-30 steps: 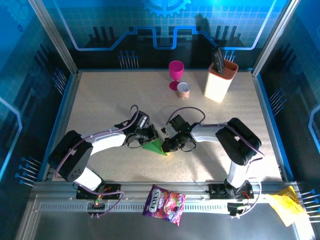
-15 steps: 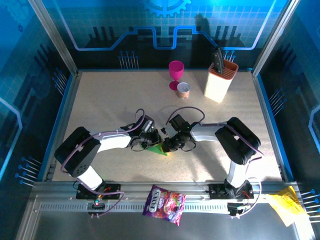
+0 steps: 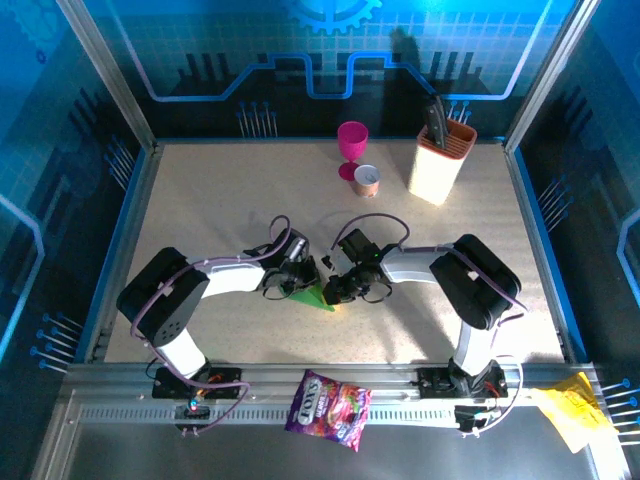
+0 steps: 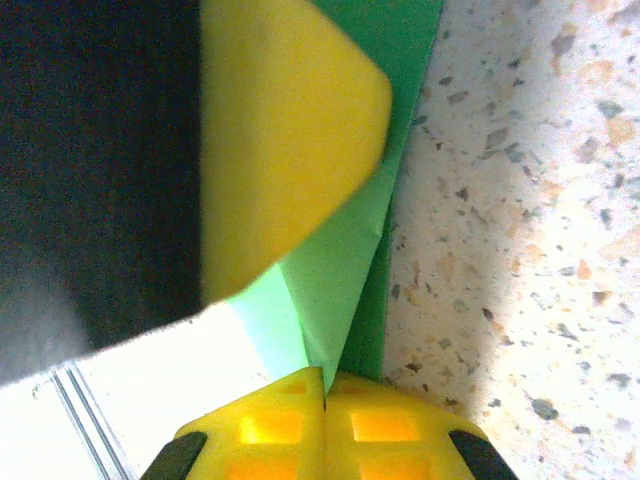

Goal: Fold a paper plane with a square sheet of paper (pick it up from the middle)
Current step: Fourth fold the wing at the center of the table.

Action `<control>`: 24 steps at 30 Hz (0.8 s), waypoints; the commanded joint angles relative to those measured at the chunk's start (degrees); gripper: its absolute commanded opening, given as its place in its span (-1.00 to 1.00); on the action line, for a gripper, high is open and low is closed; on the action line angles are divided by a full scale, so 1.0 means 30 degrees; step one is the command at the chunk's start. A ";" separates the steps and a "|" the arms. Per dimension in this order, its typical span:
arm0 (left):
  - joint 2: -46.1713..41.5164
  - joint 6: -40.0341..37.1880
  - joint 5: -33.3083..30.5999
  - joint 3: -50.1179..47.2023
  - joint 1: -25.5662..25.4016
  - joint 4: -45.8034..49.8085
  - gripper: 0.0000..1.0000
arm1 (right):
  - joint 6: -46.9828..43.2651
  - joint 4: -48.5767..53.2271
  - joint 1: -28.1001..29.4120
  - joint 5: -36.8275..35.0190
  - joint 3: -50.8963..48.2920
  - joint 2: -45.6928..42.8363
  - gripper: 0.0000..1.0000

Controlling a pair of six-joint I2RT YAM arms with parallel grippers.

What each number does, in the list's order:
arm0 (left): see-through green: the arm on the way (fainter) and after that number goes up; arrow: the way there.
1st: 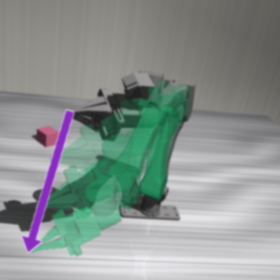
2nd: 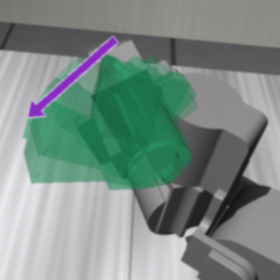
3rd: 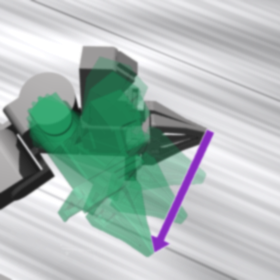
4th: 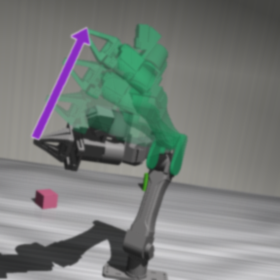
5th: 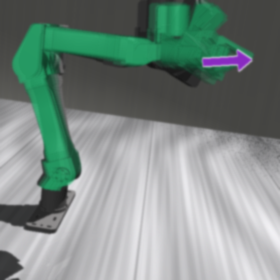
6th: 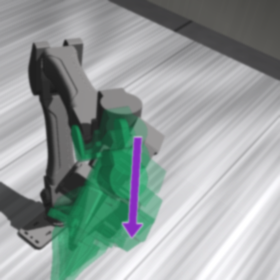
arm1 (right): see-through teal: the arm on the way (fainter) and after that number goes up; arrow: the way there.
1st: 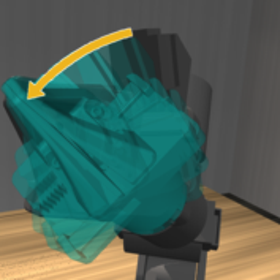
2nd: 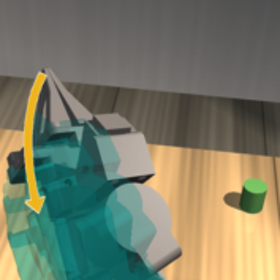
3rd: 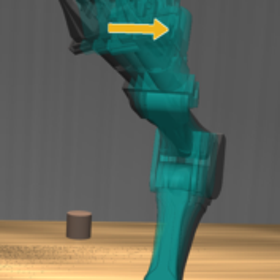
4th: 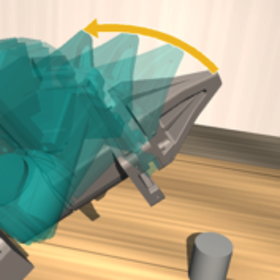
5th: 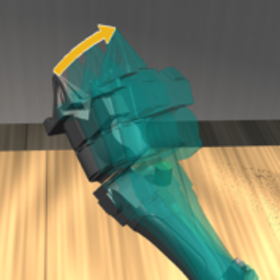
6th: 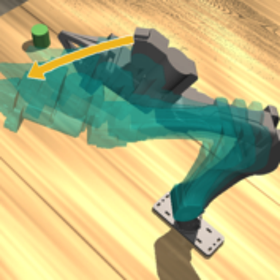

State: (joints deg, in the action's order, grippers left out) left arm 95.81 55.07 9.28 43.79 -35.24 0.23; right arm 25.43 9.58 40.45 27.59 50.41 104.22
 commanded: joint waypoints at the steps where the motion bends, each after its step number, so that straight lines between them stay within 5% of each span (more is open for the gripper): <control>1: 0.0338 -0.0584 -0.0426 0.0235 0.0406 0.0766 -1.00 | -0.0304 0.4159 0.0258 -0.1970 -0.1509 0.1888 -1.00; 18: 0.1024 -0.1661 -0.0714 -0.0390 0.1558 0.1196 -1.00 | -0.0071 0.4412 0.0258 -0.1906 -0.1347 0.1569 -1.00; 24: 0.1081 -0.2271 -0.0496 -0.0475 0.1532 0.1158 -1.00 | -0.0244 0.5827 -0.0244 -0.1584 -0.0492 -0.0935 -0.33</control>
State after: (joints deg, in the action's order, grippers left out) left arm 96.71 50.65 11.88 43.79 -32.23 0.58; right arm 25.10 11.70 40.60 27.64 51.16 102.54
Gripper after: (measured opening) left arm 0.064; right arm 0.300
